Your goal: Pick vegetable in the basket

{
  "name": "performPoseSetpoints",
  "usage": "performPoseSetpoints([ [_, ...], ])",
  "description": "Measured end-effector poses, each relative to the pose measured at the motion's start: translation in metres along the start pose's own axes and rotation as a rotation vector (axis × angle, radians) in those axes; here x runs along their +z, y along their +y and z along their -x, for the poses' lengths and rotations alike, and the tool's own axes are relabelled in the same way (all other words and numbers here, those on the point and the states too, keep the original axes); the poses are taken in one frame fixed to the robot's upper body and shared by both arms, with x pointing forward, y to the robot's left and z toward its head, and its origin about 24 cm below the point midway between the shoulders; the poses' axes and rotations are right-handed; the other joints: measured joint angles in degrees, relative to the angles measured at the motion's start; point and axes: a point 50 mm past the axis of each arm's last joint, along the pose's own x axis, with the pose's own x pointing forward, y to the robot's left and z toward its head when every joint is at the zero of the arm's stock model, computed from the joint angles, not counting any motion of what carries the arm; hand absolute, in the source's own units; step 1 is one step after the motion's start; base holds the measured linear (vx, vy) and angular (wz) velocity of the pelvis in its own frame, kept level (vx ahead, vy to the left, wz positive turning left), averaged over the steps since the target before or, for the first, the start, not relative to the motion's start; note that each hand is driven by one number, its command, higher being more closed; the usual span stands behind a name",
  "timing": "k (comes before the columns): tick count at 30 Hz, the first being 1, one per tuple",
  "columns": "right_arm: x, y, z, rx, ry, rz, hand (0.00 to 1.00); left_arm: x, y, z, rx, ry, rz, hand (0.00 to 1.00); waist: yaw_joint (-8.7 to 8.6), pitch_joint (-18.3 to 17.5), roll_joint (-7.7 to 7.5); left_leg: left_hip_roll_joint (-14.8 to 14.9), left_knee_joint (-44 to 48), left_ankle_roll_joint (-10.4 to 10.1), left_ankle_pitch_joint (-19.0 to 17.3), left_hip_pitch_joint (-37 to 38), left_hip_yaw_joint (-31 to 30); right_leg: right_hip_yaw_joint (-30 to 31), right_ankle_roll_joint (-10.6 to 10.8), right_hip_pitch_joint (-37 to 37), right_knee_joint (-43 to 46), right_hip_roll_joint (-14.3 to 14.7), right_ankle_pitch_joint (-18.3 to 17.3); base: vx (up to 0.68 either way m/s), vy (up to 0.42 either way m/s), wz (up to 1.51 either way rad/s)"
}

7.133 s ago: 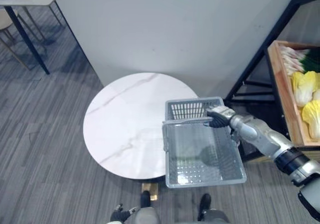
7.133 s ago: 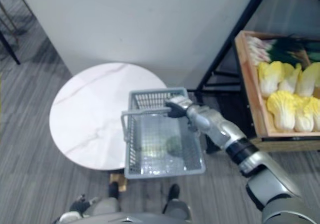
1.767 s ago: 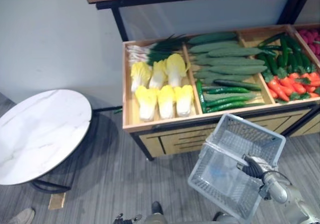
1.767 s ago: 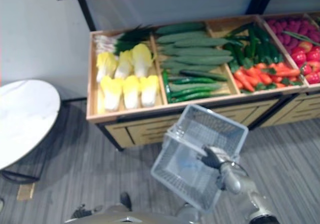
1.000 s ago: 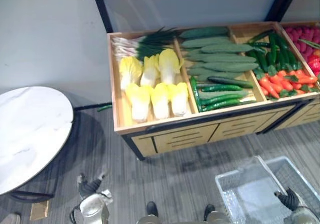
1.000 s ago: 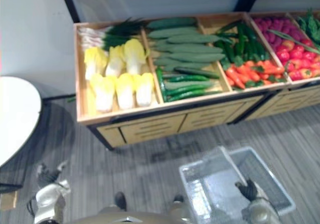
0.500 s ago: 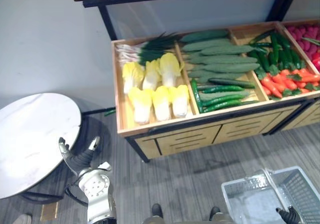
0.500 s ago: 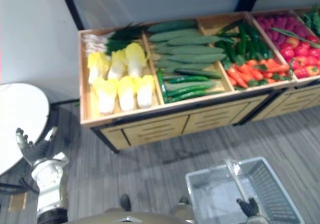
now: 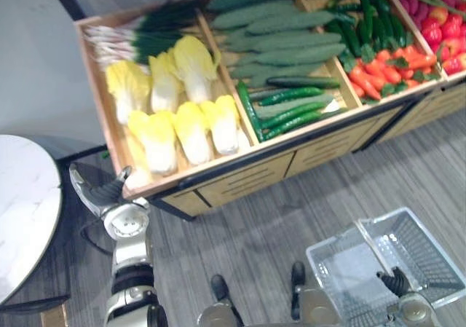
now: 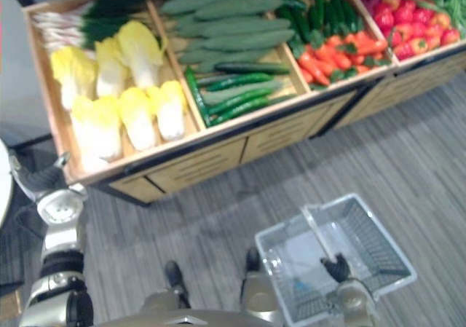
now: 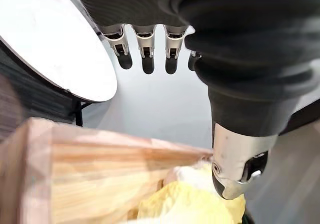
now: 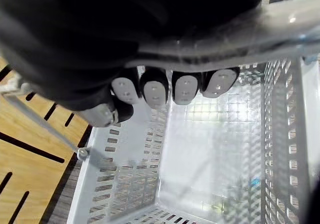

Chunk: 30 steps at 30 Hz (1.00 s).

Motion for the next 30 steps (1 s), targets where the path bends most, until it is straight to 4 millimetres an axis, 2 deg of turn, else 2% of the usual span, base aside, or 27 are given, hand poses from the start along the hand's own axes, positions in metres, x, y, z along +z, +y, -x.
performPoseSetpoints([
  [3, 0.012, 0.001, -0.005, -0.001, -0.042, 0.002, 1.00, 0.025, -0.009, -0.017, 0.026, -0.044, 0.036, 0.00, -0.11, 1.7, -0.78, 0.2, 0.0, 0.0, 0.0, -0.6, 0.9, 1.8, -0.2, -0.7, -1.4, 0.5, 1.2, 0.06, -0.003, -0.20],
  [8, 0.023, 0.001, -0.007, -0.010, -0.087, 0.004, 1.00, 0.048, -0.020, -0.022, 0.023, -0.078, 0.081, 0.00, -0.14, 3.7, -1.60, 0.1, 0.0, 0.0, 0.0, -1.3, 1.4, 3.9, -0.3, -2.0, -1.4, 0.6, 1.8, 0.03, 0.005, -0.12],
  [19, 0.031, 0.005, -0.007, -0.016, -0.128, 0.010, 1.00, 0.045, -0.032, -0.017, -0.011, -0.074, 0.020, 0.00, -0.10, 4.8, -2.01, 0.1, 0.0, -0.2, 0.0, -1.5, 2.3, 6.3, 0.0, -2.5, -2.4, 0.9, 2.6, -0.01, -0.001, -0.04],
  [30, 0.027, 0.009, -0.007, -0.015, -0.109, -0.017, 1.00, 0.040, -0.038, -0.010, -0.016, -0.046, 0.025, 0.00, -0.02, 4.9, -2.18, 0.1, 0.0, -0.2, 0.1, -1.2, 2.9, 7.1, -0.2, -2.1, -3.6, 1.0, 3.7, 0.00, -0.002, -0.02],
])
